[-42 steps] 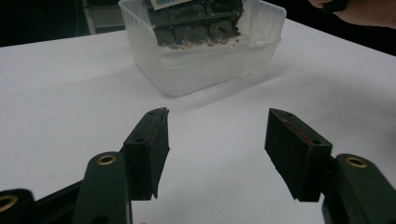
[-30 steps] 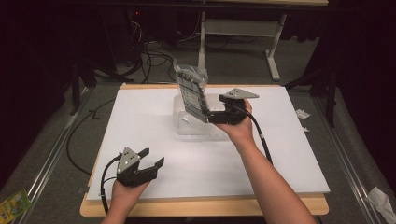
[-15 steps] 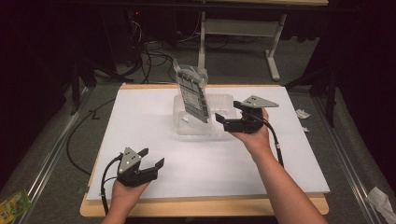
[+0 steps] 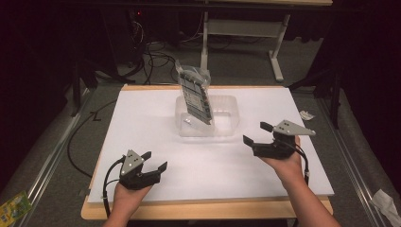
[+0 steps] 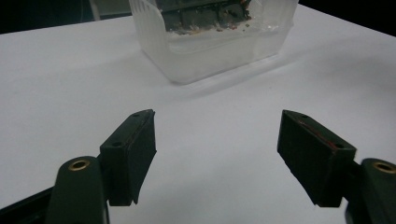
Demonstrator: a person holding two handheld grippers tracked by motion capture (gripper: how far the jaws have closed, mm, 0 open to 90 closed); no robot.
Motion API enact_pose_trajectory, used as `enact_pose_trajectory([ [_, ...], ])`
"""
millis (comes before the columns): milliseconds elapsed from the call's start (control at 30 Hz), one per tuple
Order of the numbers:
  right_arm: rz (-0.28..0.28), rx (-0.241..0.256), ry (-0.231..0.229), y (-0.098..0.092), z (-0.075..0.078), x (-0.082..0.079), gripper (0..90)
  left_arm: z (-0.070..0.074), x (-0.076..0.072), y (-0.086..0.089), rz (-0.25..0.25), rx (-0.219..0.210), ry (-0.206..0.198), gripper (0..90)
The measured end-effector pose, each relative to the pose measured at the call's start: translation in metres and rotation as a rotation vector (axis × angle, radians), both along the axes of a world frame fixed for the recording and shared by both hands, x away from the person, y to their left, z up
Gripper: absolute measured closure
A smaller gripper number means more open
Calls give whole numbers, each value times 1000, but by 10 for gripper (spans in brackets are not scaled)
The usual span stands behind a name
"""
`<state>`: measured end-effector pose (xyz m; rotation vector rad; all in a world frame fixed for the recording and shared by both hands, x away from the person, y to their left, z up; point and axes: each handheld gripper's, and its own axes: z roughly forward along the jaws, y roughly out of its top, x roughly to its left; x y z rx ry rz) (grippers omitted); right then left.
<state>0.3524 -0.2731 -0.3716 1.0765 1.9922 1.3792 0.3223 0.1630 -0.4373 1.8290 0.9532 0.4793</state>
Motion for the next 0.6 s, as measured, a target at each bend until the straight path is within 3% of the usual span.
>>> enact_pose_trajectory([
  [100, -10, -5, 7, -10, -6, -13, 144, -1, 0, -1, -5, -3, 5, 285],
  [133, -12, -5, 28, -20, -14, -28, 142, 0, -1, -2, -7, -1, 5, 284],
  [200, -8, 1, 45, -26, -19, -36, 142, 0, -2, -2, -6, -2, 6, 284],
  [233, -17, 11, 65, -34, -28, -48, 145, 1, -3, -2, -8, -6, 8, 280],
  [267, -21, 67, 86, -46, -52, -68, 149, 2, -4, -3, -12, -16, 7, 278],
  [300, -21, 67, 86, -46, -52, -68, 149, 2, -4, -3, -12, -16, 7, 275],
  [333, -18, 12, 140, -46, -59, -71, 143, 3, -4, -5, -14, -20, 2, 274],
  [367, -18, 12, 140, -46, -59, -71, 143, 3, -4, -5, -14, -20, 2, 273],
  [400, -31, -14, 115, -46, -59, -73, 148, 2, -3, -7, -15, -17, 7, 273],
  [433, -43, 2, 93, -47, -56, -73, 147, 2, -3, -7, -13, -17, 8, 270],
  [600, -58, 3, 71, -46, -54, -69, 119, 1, 0, -10, 2, -11, 16, 269],
])
